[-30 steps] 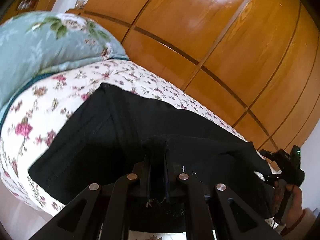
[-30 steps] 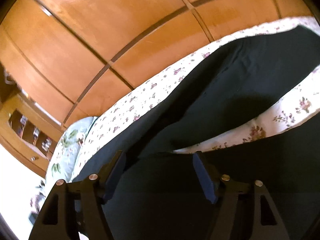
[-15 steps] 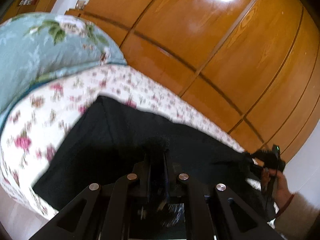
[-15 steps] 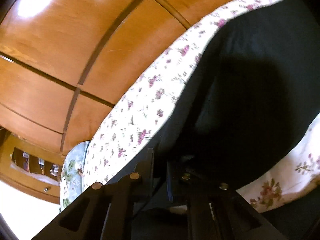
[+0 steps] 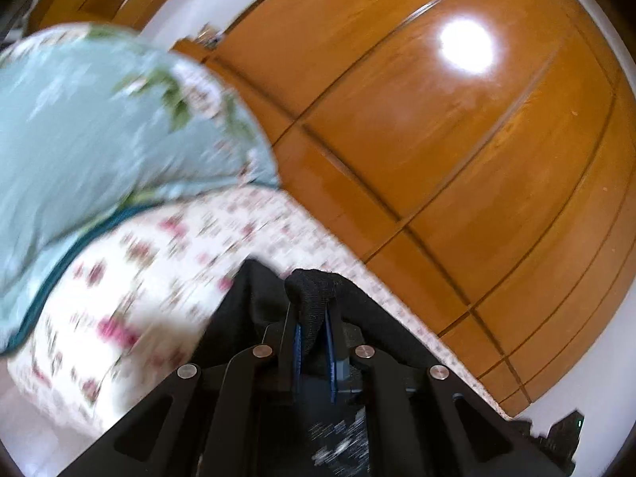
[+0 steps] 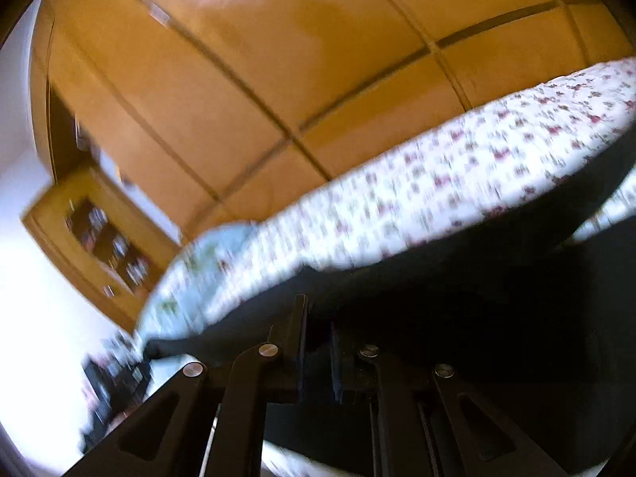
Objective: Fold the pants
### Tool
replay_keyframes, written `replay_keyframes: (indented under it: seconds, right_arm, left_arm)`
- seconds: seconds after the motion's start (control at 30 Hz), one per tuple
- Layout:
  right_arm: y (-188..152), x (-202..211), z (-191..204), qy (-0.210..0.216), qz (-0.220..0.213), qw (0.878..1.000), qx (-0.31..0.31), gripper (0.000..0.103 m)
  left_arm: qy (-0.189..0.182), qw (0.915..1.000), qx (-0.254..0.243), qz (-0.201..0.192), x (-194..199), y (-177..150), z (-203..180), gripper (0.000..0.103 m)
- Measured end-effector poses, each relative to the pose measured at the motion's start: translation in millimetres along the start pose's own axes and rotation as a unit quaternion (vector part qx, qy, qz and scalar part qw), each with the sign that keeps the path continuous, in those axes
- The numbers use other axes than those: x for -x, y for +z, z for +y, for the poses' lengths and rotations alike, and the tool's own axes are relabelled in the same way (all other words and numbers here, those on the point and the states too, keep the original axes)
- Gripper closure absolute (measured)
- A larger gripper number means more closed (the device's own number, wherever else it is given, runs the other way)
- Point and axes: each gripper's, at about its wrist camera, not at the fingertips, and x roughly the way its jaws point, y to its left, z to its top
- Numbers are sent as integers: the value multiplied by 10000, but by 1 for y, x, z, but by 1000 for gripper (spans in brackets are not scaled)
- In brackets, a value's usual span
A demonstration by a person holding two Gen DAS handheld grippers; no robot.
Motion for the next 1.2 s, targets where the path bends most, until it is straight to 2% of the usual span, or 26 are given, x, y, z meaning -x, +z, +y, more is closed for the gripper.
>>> replay_keyframes:
  seconds: [0.1,0.17,0.2,0.27,0.4,0.53,0.67,0.73,0.8,0.9,0.97,1.07,1.13,1.2]
  right_arm:
    - [-32,-18,-19,-200,432,9988,-81,93]
    - [-46,-33,-31,-343,624,9973,-174,93]
    - [-47,-37,-33,-287,555,9978,-230,94]
    - [-44,-38,-34,-237,478,9982,-265,94]
    - [-45,-37,-33,-265,456,9984,-206,94]
    - [-47,-30,-35,-250,442,9984,-259,93]
    - [-46,-28,-38,-128,491,9977,-438,90]
    - [-46,-25,-39,34,472,9968,-645,78]
    - [-43,-23,-41,90,397,9956,-847,71]
    - [-40,-22,-43,82,380,9939,-1035,70]
    - [-40,-22,-45,97,392,9929,-1119,71]
    - [-42,-23,-44,48,385,9931,-1107,71]
    - [-42,-24,-43,-14,402,9937,-1044,71]
    - [-41,-27,-41,-75,431,9939,-1008,71]
  left_arm:
    - [58,9989,393,231,-3,-24,27,92]
    - [4,9971,724,228,1,-36,39,86]
    - [-72,9958,891,201,5,-41,43,83]
    - [-145,9933,1135,173,14,-48,48,70]
    - [-621,9861,1498,349,24,-58,49,67]
    - [-1239,9718,1943,493,24,-63,45,54]
    - [-1302,9688,2048,501,18,-60,37,40]
    - [-1178,9680,2158,505,12,-55,38,40]
    - [-877,9677,2310,509,5,-50,41,40]
    - [-639,9621,2595,536,-8,-43,48,44]
    - [-590,9599,2681,569,-11,-42,51,50]
    - [-374,9694,2348,605,-13,-40,46,62]
    - [-144,9771,2009,682,-15,-39,40,67]
    - [-72,9803,1846,698,-15,-38,37,68]
